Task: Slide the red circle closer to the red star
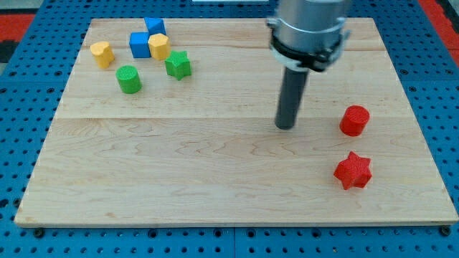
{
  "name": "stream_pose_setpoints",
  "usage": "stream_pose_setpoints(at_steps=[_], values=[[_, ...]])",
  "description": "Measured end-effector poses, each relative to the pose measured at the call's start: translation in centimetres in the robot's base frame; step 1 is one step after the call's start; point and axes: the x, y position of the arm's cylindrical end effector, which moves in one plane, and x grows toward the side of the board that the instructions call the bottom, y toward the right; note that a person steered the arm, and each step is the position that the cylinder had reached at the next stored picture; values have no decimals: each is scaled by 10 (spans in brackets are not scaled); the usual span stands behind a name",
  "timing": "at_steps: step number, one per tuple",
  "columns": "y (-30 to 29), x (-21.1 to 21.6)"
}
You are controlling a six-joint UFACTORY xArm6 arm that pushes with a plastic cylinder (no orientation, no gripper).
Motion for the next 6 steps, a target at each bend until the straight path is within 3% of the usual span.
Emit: stream_pose_setpoints(at_steps=[1, 2, 3, 5, 6], values=[[35, -40], [98, -42], [137, -14], [122, 25], [101, -44]])
